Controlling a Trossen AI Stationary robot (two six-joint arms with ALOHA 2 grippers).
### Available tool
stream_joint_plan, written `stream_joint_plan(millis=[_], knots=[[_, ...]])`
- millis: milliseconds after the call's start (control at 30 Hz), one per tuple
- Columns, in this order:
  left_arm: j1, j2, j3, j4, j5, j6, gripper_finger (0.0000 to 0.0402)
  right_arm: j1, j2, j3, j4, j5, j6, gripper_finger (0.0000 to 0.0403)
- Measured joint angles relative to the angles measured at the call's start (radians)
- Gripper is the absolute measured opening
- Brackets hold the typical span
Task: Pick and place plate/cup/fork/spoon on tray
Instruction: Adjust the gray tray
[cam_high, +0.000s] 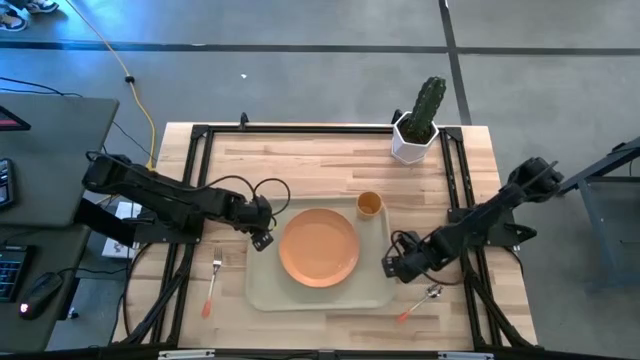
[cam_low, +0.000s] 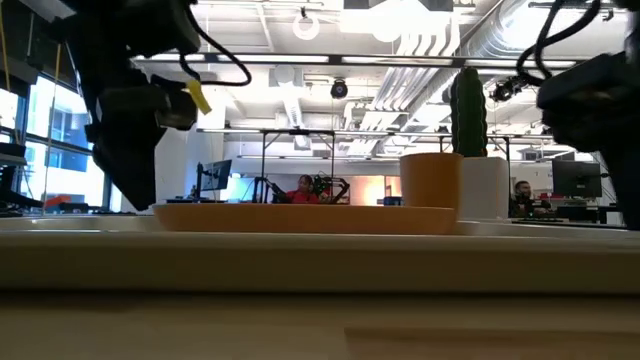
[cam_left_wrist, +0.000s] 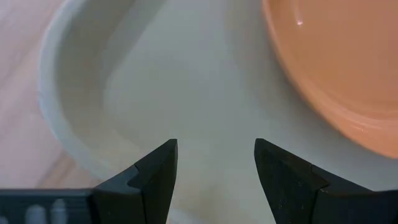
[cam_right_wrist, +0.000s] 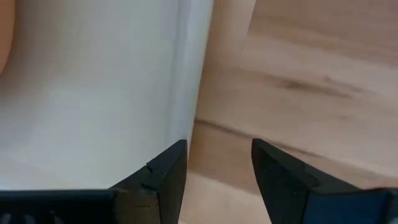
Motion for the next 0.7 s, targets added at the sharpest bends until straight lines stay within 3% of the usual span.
stream_joint_plan(millis=[300,567,700], knots=[[0.125,0.0,-0.016,0.015,-0.025,0.138,0.0202,-0.088,-0.001,0.002,-0.044,0.007,-0.096,0.0171],[0.228,-0.003,-0.016,0.007,-0.008,0.231,0.0202,-0.065,-0.025,-0.003,-0.041,-0.001,-0.076,0.0171],[0.248,-0.009,-0.016,-0.007,-0.01,0.241,0.0202,-0.039,-0.062,-0.002,-0.06,0.046,-0.037,0.0171]])
